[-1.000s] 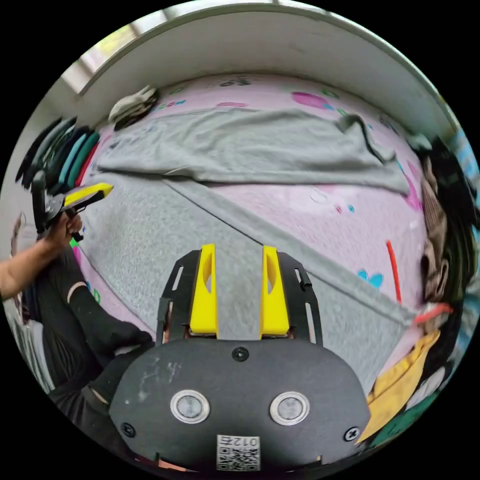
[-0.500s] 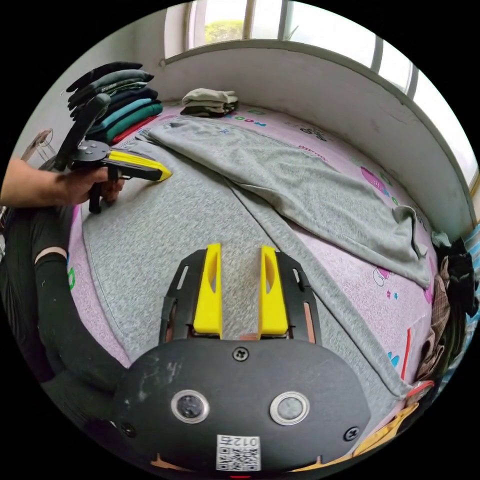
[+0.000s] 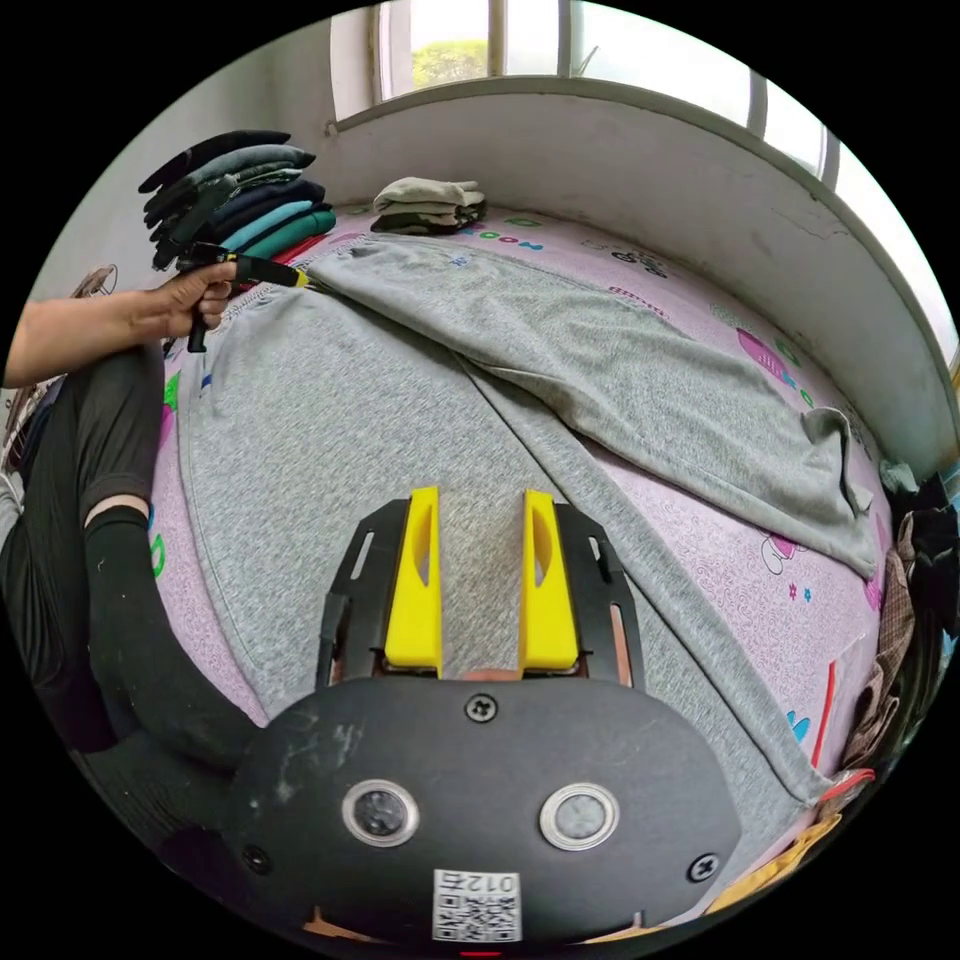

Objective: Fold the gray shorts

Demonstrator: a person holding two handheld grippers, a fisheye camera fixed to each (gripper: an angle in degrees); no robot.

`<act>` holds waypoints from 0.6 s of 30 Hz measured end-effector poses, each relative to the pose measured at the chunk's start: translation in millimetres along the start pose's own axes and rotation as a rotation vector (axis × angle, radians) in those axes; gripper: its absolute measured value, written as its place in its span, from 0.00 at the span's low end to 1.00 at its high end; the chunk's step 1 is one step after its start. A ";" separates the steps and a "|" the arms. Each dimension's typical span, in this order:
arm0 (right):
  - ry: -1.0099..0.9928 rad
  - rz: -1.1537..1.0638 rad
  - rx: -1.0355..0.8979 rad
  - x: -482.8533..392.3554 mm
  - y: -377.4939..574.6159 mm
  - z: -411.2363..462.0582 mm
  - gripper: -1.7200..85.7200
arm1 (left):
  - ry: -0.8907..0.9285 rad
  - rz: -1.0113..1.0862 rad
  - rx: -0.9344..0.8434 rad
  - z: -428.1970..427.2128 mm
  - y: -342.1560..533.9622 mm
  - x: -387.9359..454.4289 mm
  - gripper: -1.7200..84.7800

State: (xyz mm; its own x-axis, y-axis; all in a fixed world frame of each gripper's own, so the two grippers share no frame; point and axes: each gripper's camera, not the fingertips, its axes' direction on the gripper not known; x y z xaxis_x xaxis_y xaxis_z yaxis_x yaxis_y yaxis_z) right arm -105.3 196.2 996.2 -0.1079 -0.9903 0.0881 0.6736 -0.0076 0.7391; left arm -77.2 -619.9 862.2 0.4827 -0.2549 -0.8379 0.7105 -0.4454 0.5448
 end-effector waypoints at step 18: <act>-0.065 0.204 0.060 85.8 -66.6 -21.0 0.13 | 0.044 -0.150 0.006 2.7 24.2 -27.8 0.02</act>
State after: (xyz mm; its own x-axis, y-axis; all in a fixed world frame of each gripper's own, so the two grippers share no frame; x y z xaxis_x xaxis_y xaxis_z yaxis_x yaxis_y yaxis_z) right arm -144.0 108.8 940.5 -0.0222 -0.9595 0.2809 0.6420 0.2017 0.7397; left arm -74.8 -626.0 898.6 0.3933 -0.1477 -0.9075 0.7732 -0.4810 0.4133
